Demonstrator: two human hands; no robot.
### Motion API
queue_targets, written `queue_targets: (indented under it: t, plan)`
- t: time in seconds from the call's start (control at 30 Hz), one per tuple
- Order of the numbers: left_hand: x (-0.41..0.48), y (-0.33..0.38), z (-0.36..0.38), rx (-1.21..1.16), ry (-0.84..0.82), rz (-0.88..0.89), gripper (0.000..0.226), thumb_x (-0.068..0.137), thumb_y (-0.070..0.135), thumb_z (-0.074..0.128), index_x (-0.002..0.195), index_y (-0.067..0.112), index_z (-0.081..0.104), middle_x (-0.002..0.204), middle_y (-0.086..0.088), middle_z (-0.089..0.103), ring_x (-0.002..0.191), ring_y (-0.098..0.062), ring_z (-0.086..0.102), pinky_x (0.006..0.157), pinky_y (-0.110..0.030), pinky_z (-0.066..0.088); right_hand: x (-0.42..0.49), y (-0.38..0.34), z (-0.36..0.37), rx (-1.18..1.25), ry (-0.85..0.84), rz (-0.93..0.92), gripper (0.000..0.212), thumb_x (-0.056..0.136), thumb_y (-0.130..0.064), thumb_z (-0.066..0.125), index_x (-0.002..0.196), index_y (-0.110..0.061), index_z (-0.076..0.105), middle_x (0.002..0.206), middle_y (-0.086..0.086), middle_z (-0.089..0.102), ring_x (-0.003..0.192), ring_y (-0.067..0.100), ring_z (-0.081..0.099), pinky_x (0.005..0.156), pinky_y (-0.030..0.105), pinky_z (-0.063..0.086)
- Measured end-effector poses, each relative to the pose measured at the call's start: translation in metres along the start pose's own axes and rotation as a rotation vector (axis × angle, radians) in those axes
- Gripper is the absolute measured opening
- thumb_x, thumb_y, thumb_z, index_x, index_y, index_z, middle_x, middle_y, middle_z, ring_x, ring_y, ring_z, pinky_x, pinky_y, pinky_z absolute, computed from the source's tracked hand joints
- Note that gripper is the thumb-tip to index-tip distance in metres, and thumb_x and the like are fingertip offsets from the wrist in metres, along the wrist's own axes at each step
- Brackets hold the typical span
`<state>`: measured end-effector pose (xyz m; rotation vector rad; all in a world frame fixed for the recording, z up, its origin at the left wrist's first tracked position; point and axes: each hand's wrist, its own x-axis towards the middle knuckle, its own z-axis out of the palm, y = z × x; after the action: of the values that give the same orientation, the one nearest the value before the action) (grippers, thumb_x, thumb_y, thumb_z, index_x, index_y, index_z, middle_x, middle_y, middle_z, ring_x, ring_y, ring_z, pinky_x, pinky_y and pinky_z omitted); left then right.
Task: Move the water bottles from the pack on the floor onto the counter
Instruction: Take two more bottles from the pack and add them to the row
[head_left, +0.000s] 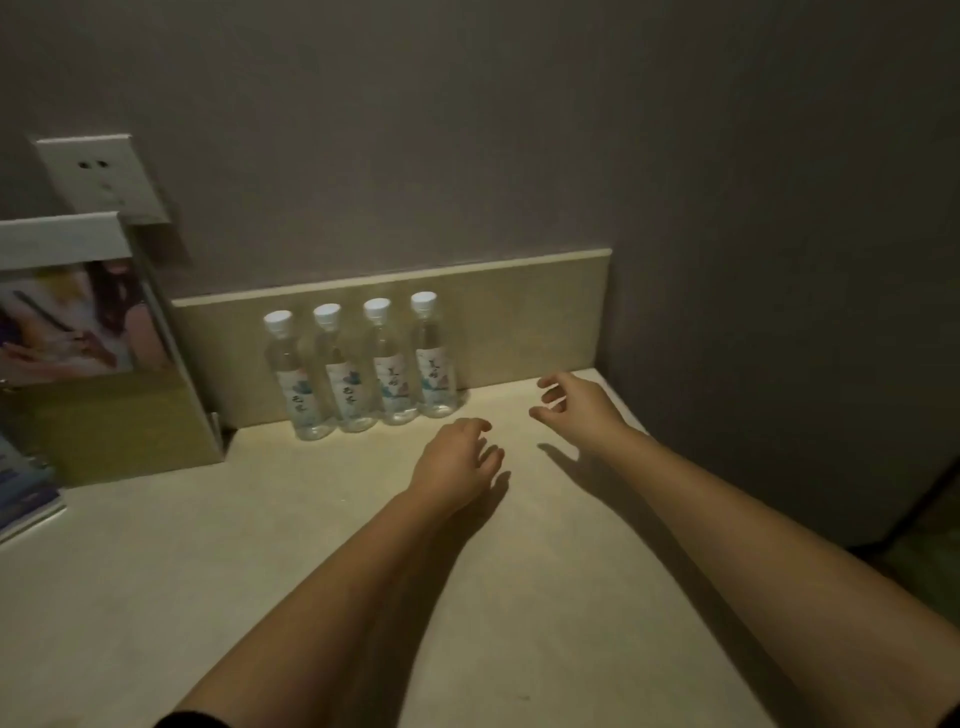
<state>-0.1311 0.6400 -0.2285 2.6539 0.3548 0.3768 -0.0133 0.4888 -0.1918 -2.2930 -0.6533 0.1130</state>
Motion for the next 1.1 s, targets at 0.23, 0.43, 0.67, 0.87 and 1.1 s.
queue_targets:
  t: [0.23,0.43,0.67,0.87,1.1]
  plan:
    - [0.000,0.157,0.070,-0.069,-0.055,0.150,0.029,0.090,0.039,0.051,0.114,0.025,0.059,0.113,0.006,0.063,0.096,-0.014,0.059,0.081,-0.029,0.051,-0.097,0.115,-0.147,-0.052,0.145,0.110,0.021,0.085,-0.021,0.070,0.104,-0.012,0.068,0.097,0.005,0.070,0.085,0.012,0.062,0.075,0.021,0.046]
    - [-0.009,0.288,0.117,-0.094,-0.094,0.371,0.025,0.090,0.031,0.057,0.105,0.013,0.063,0.103,-0.007,0.066,0.095,-0.024,0.062,0.078,-0.032,0.047,-0.185,0.217,-0.254,-0.074,0.256,0.200,0.014,0.085,-0.019,0.069,0.097,-0.013,0.069,0.086,0.006,0.070,0.076,0.016,0.064,0.073,0.029,0.051]
    - [-0.019,0.397,0.164,-0.157,-0.143,0.411,0.024,0.090,0.032,0.057,0.104,0.014,0.062,0.103,-0.006,0.065,0.094,-0.023,0.061,0.077,-0.033,0.048,-0.258,0.309,-0.333,-0.089,0.330,0.279,0.008,0.085,-0.020,0.069,0.092,-0.016,0.069,0.072,-0.002,0.065,0.075,0.019,0.067,0.070,0.027,0.050]
    - [-0.008,0.456,0.204,-0.193,-0.145,0.421,0.018,0.090,0.030,0.056,0.100,0.015,0.061,0.099,-0.005,0.065,0.089,-0.020,0.061,0.076,-0.035,0.051,-0.269,0.366,-0.366,-0.049,0.343,0.309,0.008,0.086,-0.024,0.068,0.092,-0.019,0.067,0.073,-0.002,0.067,0.077,0.017,0.066,0.074,0.032,0.053]
    - [0.040,0.515,0.261,-0.219,-0.181,0.415,0.015,0.090,0.027,0.056,0.098,0.014,0.061,0.099,-0.005,0.064,0.089,-0.019,0.060,0.076,-0.036,0.051,-0.234,0.427,-0.394,-0.069,0.294,0.300,0.011,0.087,-0.027,0.066,0.097,-0.023,0.066,0.081,-0.007,0.066,0.079,0.011,0.063,0.073,0.030,0.053]
